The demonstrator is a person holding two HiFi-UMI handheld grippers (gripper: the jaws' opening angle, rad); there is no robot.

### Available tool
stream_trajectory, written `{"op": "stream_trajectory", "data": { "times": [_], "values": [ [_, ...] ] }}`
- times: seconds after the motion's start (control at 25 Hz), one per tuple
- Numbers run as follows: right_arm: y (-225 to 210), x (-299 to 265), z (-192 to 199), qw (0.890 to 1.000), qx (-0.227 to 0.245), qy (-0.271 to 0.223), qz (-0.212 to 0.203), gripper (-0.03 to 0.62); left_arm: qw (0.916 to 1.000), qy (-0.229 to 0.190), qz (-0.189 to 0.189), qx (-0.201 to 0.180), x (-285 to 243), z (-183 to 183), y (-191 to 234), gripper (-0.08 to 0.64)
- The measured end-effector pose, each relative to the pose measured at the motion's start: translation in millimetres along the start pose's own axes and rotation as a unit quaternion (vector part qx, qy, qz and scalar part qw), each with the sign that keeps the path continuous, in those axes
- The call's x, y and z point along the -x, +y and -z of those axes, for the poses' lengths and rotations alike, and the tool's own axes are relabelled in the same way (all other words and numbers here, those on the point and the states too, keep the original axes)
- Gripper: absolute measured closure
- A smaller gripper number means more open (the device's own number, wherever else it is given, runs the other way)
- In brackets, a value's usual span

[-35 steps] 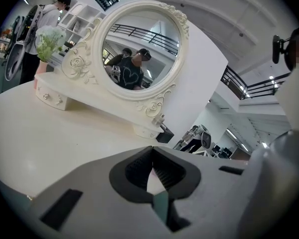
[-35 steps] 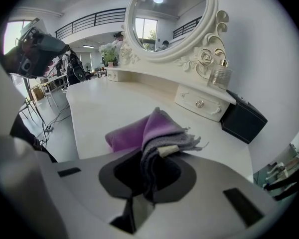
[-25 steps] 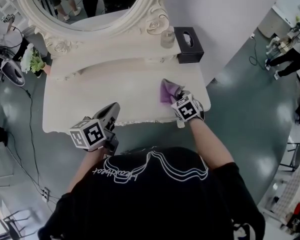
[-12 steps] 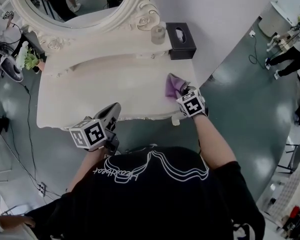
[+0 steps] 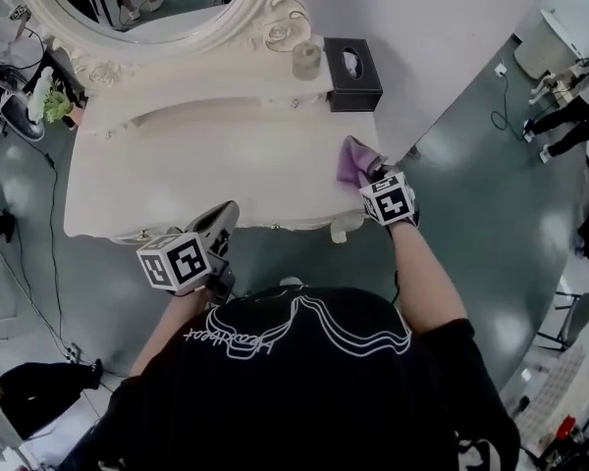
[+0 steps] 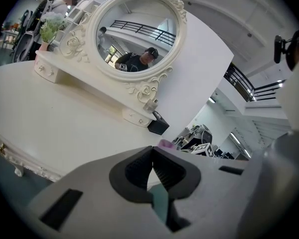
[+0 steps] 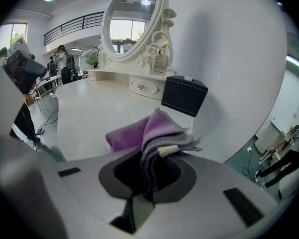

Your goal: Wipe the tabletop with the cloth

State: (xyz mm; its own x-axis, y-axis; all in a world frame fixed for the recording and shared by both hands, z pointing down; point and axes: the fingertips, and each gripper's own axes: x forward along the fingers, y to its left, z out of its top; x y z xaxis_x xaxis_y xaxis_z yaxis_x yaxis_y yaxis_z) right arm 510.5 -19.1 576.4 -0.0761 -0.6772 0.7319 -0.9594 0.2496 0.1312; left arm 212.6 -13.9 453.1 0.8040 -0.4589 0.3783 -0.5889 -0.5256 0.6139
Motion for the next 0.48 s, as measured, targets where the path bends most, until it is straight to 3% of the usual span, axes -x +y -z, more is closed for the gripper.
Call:
{"op": "stream_trajectory", "data": {
  "times": [0.48],
  "values": [
    [-41, 16, 23, 0.998, -0.036, 0.011, 0.057, 0.541, 1.0, -0.006, -0.007, -0.002, 21, -1, 1, 0.555]
  ]
}}
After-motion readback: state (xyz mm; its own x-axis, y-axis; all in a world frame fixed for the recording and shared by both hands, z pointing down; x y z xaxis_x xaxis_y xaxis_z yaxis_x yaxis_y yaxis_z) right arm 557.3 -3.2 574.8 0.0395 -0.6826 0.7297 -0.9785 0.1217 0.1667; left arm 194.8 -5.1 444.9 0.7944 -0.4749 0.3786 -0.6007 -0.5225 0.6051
